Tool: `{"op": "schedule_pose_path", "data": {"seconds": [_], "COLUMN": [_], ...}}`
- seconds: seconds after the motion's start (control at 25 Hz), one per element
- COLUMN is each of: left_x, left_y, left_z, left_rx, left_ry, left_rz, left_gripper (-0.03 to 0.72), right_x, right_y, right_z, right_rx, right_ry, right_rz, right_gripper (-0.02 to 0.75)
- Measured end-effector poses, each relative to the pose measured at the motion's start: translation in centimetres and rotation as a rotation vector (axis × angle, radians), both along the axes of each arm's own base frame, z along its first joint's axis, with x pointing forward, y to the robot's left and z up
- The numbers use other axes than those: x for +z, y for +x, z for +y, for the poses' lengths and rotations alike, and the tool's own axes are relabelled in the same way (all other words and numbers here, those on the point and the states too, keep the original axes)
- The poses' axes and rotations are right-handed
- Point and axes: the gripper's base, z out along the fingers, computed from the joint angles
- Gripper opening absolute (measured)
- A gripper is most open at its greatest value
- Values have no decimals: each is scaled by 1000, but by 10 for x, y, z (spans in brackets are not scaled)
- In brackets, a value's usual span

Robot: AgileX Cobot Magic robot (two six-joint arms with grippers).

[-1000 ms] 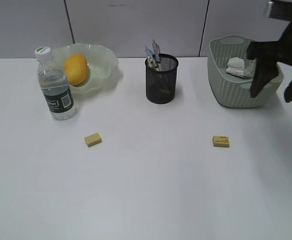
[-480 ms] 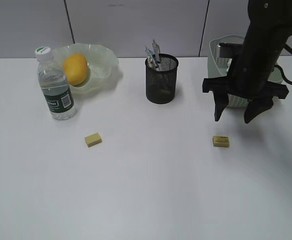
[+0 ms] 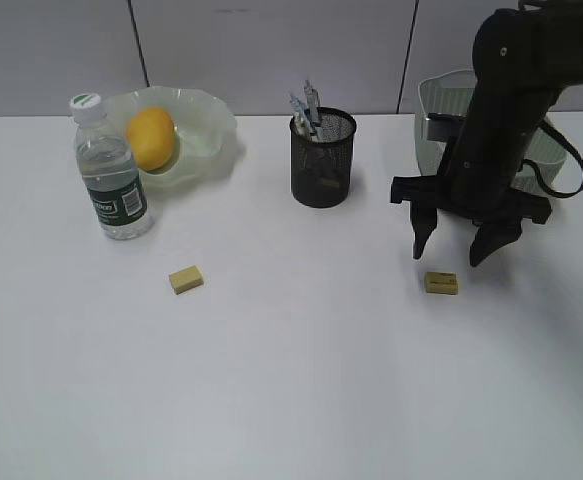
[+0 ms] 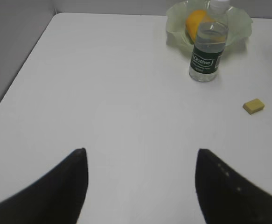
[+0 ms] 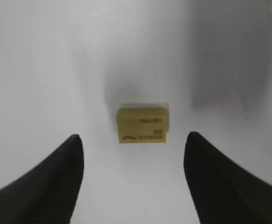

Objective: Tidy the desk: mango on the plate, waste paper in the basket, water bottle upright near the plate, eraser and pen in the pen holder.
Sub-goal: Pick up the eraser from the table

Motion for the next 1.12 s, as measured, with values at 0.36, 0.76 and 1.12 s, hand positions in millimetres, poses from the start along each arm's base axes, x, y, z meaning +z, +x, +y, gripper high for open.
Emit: {"op": "schedule_pose_path", "data": {"seconds": [0.36,0.76,1.12], "left_x": [0,0,0], "left_y": [0,0,0], "left_z": [0,0,0], "left_rx": [0,0,0], "left_ry": [0,0,0], "left_rz": [0,0,0], "left_gripper": [542,538,538], "right_x": [-19,-28,-36], "right_y": [2,2,2], "right_z": [1,0,0], "right_rx": [-1,0,0], "right_ry": [-11,-19,-26], "right_rz": [28,46,66], "right_gripper": [532,531,522]}}
